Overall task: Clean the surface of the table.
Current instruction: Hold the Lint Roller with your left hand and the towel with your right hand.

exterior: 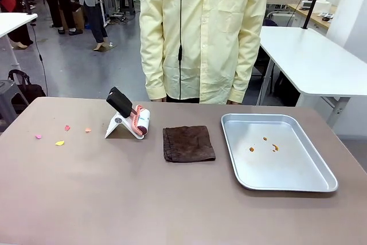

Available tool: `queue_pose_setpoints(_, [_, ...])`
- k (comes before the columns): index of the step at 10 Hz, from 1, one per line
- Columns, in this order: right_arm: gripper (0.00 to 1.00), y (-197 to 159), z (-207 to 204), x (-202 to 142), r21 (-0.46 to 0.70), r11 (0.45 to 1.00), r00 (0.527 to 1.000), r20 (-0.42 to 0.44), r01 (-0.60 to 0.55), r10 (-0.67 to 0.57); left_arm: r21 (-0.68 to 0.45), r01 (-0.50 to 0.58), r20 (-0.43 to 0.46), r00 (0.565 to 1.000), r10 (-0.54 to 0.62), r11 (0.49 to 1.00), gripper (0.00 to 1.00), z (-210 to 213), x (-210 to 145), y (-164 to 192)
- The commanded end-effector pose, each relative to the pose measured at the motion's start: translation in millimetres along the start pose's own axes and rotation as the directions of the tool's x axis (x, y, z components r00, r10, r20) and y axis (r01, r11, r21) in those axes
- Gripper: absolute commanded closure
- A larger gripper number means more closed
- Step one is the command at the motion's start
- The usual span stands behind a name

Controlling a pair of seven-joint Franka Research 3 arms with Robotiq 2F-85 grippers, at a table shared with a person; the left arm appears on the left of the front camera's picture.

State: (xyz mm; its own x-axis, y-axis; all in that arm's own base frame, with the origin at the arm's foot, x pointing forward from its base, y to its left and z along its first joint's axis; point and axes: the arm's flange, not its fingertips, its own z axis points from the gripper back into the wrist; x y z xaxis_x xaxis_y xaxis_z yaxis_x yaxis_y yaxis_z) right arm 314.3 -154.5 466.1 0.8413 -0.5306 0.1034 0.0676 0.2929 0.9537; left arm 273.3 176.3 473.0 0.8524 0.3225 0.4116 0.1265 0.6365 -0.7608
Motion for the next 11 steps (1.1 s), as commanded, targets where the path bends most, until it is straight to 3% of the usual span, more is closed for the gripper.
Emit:
queue_pose_setpoints(1, [0.0,41,-59,-41,-0.13,0.988,0.995,-0.065,-0.085,0.077,0.058,0.083,-0.116,0.99,-0.076,0.995,0.0,-25,22,-40])
queue_pose_setpoints(2, [0.0,60,-97,-57,-0.181,0.979,0.987,-0.142,-0.096,0.071,0.106,0.122,-0.177,0.979,-0.102,0.987,0.0,-49,40,-62])
queue_pose_setpoints(3, [0.0,74,-140,-77,-0.228,0.968,0.986,-0.147,-0.11,0.078,0.086,0.143,-0.246,0.962,-0.118,0.986,0.0,-72,57,-78])
queue_pose_setpoints(6, [0.0,94,-254,-155,-0.325,0.918,0.939,-0.324,-0.228,0.118,0.121,0.161,-0.324,0.939,-0.114,0.98,0.0,-156,81,-118])
queue_pose_setpoints(9, [0.0,65,-337,-214,-0.426,0.837,0.877,-0.463,-0.345,0.126,0.181,0.183,-0.458,0.885,-0.082,0.966,0.0,-214,96,-115])
queue_pose_setpoints(11, [0.0,48,-360,-223,-0.462,0.809,0.872,-0.475,-0.364,0.12,0.165,0.168,-0.485,0.872,-0.069,0.972,0.0,-224,99,-106])
